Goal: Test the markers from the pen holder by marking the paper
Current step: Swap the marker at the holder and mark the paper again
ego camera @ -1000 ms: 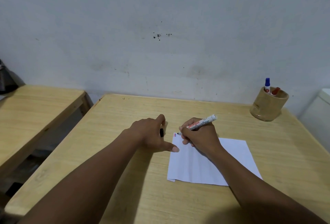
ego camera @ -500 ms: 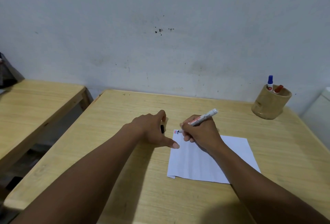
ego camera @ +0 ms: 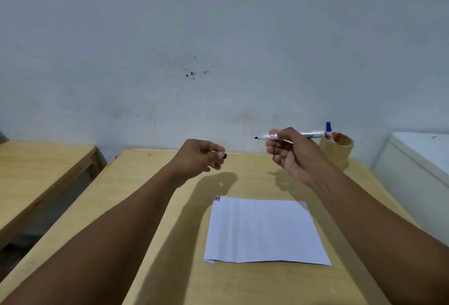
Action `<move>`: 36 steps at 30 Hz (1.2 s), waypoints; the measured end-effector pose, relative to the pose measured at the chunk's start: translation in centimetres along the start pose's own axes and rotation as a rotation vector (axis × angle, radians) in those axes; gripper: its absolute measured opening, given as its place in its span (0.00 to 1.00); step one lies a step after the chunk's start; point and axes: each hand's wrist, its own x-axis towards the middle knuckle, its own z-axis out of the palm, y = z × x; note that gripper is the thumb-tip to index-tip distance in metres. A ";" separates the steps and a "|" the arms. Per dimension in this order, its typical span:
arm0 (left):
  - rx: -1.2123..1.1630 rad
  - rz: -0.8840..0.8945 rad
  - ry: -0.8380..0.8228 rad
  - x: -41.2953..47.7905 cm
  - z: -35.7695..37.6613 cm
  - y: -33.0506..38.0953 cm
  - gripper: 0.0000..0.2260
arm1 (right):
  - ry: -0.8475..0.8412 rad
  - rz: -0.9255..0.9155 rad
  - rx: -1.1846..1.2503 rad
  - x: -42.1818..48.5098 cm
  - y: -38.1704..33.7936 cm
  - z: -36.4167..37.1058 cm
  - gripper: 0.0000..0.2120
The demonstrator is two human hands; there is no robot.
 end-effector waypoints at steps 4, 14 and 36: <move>-0.242 0.035 -0.028 2.0 3.6 3.9 0.04 | 0.029 -0.026 0.038 -1.2 -3.2 -2.6 0.09; -0.371 0.043 -0.192 5.1 11.7 9.6 0.05 | 0.120 -0.127 0.082 -2.2 -5.8 -7.2 0.08; 0.089 0.307 0.032 10.3 18.4 14.3 0.08 | 0.444 -0.059 -0.350 0.5 -11.6 -16.9 0.18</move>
